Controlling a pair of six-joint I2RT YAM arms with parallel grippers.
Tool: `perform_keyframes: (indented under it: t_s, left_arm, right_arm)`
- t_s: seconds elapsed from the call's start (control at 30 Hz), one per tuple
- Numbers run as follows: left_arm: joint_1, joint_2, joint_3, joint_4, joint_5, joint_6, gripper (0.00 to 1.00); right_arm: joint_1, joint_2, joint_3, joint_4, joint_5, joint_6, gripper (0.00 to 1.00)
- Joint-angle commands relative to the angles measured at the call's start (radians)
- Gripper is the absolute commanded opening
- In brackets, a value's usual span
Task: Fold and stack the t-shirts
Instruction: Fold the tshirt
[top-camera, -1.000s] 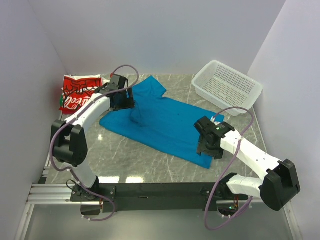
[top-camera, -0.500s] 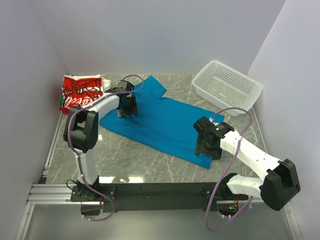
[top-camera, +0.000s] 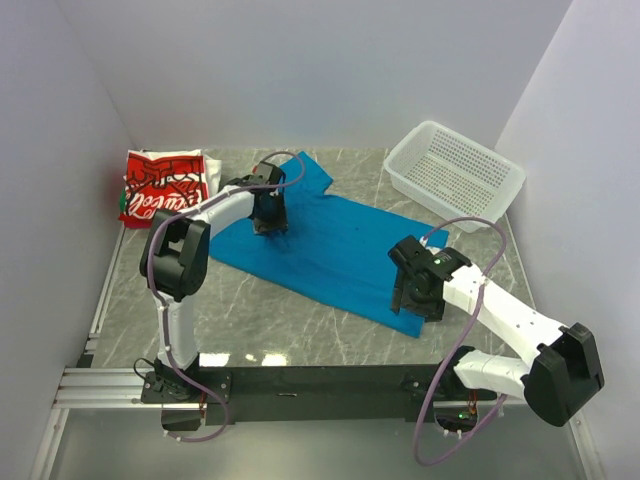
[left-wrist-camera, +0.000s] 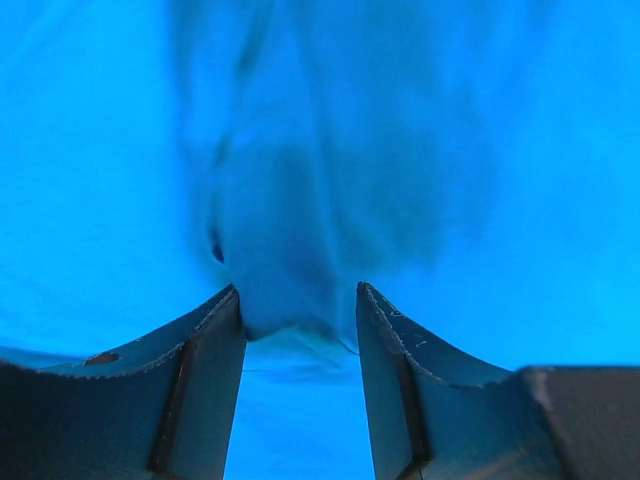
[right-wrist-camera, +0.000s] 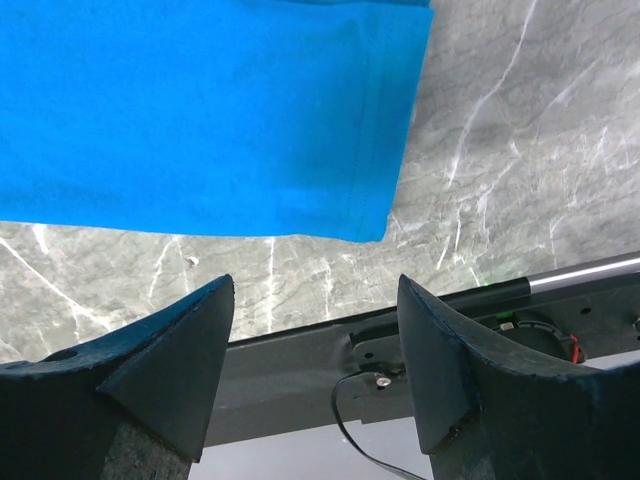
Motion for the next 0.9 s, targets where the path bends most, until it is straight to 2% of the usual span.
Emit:
perform_keyframes:
  t_s: [0.0, 0.27, 0.53, 0.8, 0.87]
  left_arm:
    - [-0.026, 0.007, 0.074, -0.001, -0.005, -0.03, 0.52]
    - [-0.049, 0.056, 0.141, -0.006, 0.015, -0.054, 0.51]
    - [-0.1, 0.076, 0.148, 0.089, 0.154, -0.038, 0.49]
    - [-0.125, 0.02, 0.166, 0.034, 0.05, -0.024, 0.49]
    - [-0.128, -0.003, 0.161, 0.022, -0.026, -0.019, 0.49]
  right_arm:
    - [0.007, -0.027, -0.013, 0.017, -0.002, -0.004, 0.73]
    - [0.01, -0.049, -0.04, 0.015, -0.008, -0.007, 0.73]
    - [0.01, -0.079, -0.063, 0.012, -0.011, 0.002, 0.73]
    - [0.01, -0.127, -0.109, 0.034, -0.034, 0.029, 0.73]
    - [0.008, -0.139, -0.119, 0.038, -0.037, 0.031, 0.73]
